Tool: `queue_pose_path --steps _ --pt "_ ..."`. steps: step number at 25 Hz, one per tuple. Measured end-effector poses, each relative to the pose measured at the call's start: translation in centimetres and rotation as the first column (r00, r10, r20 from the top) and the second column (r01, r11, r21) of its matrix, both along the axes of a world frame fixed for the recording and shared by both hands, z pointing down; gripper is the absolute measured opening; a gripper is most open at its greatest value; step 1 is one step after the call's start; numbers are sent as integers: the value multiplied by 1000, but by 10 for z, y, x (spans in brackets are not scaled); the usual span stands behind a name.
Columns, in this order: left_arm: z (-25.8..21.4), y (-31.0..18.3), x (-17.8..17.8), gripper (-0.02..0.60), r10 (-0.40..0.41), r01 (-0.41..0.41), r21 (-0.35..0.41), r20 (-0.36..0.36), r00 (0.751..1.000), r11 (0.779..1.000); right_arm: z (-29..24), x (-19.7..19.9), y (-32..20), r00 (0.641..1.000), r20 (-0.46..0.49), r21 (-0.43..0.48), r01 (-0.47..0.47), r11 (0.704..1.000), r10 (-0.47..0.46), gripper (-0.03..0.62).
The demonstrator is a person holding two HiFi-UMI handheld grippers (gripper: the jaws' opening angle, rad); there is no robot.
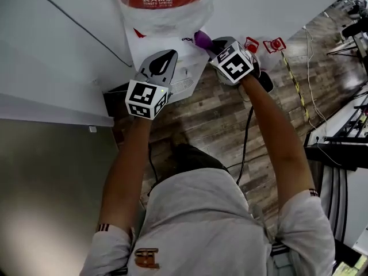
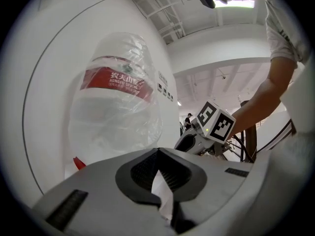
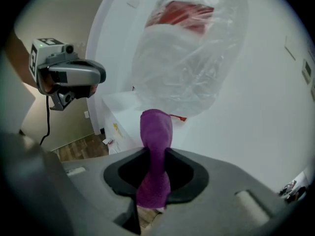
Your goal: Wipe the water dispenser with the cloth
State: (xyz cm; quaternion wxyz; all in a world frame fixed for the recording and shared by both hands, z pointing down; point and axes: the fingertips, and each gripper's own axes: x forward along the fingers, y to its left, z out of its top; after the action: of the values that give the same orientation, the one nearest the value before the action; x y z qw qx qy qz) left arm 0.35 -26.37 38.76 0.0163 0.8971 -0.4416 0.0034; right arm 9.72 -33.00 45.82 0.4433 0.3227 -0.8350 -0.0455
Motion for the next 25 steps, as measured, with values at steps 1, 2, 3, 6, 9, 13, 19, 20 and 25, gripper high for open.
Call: queue_pose_path --steps 1,2,3,6,9,13,19,20,25 --pt "0 3 1 -2 -4 4 -3 -4 1000 1000 0 -3 3 1000 -18 4 21 1000 -20 100" --pt "0 5 1 -2 -9 9 -5 -6 1000 1000 1 -6 5 998 -38 7 44 999 -44 100" --pt "0 6 3 -2 -14 14 -6 -5 1000 1000 3 -9 6 996 -58 10 71 997 -70 100" --pt "1 8 7 -2 -32 32 -13 -1 999 999 9 -14 7 980 -121 8 161 987 -158 100" --pt "1 5 8 -2 -69 69 -18 -24 997 997 16 -12 6 959 -165 -16 232 973 -232 100" --pt "7 -11 14 -2 -127 126 -35 -35 991 991 23 -11 -8 931 -213 -31 297 954 -297 100" --pt "14 -38 30 -2 -177 175 -49 -35 984 983 27 -8 -41 887 -271 -12 385 923 -374 100" --pt "14 -42 30 -2 -184 182 -50 -36 982 982 27 -7 -48 877 -286 -6 401 916 -386 100" --pt "16 -54 35 -2 -210 208 -57 -41 977 977 28 -4 -78 850 -307 4 450 893 -428 98"
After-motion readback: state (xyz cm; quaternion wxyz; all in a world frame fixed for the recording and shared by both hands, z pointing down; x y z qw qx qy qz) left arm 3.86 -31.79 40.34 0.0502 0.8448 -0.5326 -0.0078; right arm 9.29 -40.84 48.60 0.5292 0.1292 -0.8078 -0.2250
